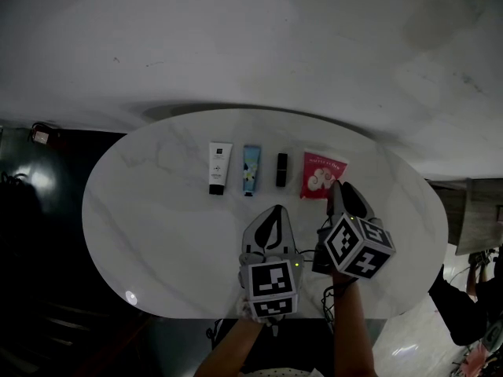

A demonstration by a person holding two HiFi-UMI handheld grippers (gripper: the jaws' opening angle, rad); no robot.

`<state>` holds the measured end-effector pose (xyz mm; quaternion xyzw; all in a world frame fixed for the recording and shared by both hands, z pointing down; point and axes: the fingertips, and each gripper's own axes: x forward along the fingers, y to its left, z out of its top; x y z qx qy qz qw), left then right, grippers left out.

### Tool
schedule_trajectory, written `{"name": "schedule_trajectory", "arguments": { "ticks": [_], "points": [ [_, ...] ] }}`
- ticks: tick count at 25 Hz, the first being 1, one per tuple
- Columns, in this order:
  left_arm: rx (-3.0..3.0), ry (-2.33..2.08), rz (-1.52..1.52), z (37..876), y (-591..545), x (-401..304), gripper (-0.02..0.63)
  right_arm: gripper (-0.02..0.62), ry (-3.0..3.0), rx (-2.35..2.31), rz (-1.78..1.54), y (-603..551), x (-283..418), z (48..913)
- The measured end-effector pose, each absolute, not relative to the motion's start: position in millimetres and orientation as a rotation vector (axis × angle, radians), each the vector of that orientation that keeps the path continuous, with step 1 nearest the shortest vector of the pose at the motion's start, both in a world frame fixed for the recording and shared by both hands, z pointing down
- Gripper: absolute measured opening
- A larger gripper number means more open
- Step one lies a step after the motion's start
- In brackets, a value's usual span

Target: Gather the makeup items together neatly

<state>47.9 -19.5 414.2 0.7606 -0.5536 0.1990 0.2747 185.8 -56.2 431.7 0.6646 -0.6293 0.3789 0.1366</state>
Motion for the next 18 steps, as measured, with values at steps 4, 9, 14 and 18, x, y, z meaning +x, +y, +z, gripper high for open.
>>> {"name": "schedule_trajectory", "arguments": {
  "ticks": [4,9,14,18],
  "points": [
    [2.051,-1.5,0.524,408.9,-18.8,43.6,0.028,0.098,-1.91,1.97,1.056,-53.0,179.3,408.5],
    [2.066,-1.509,0.506,400.5,-16.0,39.0,0.028,0.015,-1.957,1.966,1.023,-42.2,168.4,395.5],
    [2.079,-1.51,0.486,392.8,-10.9,36.0,0.028,-0.008,-2.003,1.962,0.995,-29.9,158.3,382.7],
    [2.108,-1.504,0.476,383.2,-5.2,35.0,0.028,-0.008,-2.031,1.973,0.965,-20.8,153.7,370.6]
  ]
}}
